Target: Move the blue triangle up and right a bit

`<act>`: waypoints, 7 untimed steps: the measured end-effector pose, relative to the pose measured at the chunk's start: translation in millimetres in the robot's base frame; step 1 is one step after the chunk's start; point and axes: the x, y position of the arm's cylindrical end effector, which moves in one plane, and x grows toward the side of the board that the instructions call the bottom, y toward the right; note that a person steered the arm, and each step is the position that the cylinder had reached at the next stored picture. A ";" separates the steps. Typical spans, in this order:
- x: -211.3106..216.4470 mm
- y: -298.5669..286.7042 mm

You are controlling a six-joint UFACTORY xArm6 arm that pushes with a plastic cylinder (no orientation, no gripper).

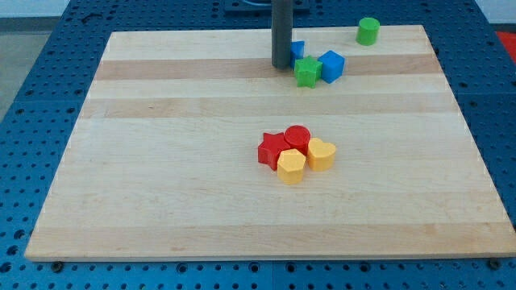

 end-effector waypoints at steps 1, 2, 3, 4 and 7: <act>-3.2 13.6; -14.7 28.7; -24.3 42.8; -31.6 59.6; -49.5 66.2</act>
